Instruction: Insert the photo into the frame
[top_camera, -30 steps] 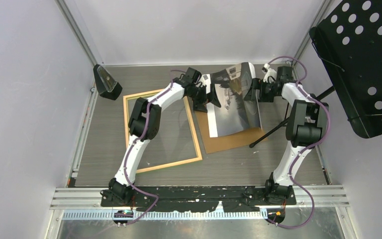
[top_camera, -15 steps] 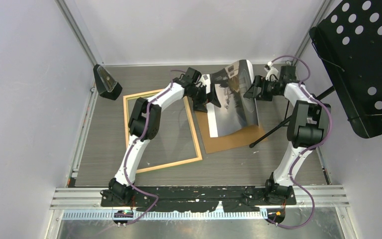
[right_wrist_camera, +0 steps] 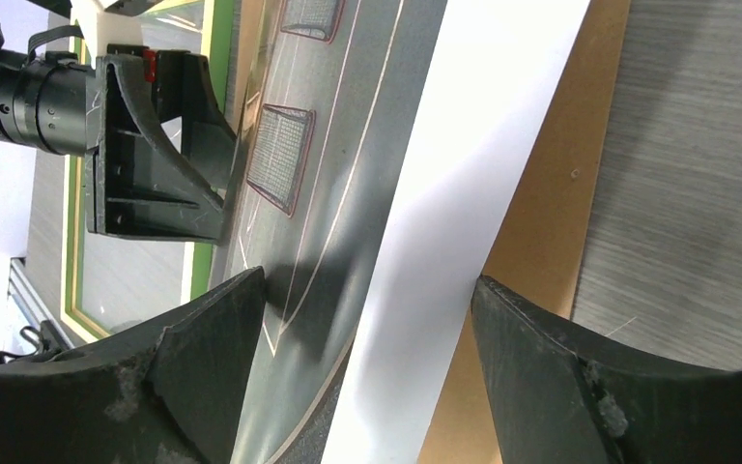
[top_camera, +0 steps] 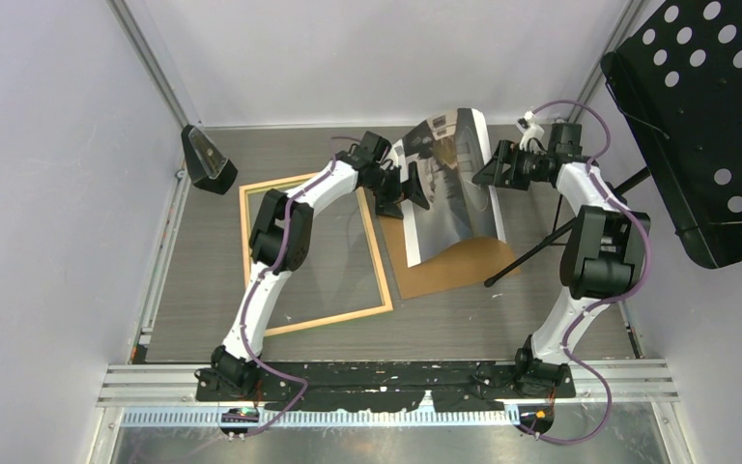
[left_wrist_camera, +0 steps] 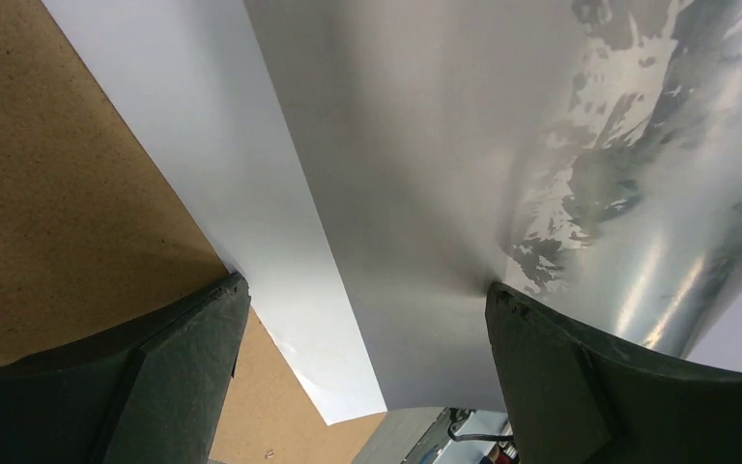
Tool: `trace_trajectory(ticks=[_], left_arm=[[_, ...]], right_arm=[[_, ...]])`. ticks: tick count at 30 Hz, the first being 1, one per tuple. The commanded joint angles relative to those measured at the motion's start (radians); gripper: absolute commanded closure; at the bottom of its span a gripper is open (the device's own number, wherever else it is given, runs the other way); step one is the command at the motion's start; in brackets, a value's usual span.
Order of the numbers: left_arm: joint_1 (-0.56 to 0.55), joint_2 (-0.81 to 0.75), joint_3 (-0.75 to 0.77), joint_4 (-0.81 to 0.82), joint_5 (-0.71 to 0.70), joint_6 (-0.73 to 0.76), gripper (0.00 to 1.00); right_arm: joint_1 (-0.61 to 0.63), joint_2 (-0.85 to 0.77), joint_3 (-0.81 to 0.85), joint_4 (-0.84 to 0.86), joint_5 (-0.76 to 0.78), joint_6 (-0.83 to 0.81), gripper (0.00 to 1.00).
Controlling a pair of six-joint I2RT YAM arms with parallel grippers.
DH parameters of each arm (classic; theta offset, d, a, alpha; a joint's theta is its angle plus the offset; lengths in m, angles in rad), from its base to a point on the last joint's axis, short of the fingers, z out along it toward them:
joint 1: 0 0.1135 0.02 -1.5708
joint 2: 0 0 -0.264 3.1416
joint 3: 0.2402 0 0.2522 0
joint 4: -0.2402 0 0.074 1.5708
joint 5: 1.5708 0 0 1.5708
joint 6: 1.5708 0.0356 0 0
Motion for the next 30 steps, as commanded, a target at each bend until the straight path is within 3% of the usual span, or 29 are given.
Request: trace_trajectory(ticks=[1,13,21,30], left_arm=[[-0.005,-0.01,-0.029,-0.036,-0.009,0.028,0.02],[0.003,-0.041,-0.076,-0.019,0.005,0.024,0.02],[0.012,-0.115,-0.214,0.071,0.026,-0.014,0.02],[0.012,-0.119,-0.23,0.087,0.041,-0.023,0.02]], right_arm=[[0.005,-0.06,-0.035,0.031,-0.052,0.024,0.17],[0.022,-0.096,-0.09,0.118,-0.12,0.098,0.18],[0.044,-0.132,-0.094,0.123,-0.131,0.122,0.19],[0.112,-0.147,-0.11,0.126,-0.14,0.127,0.2]])
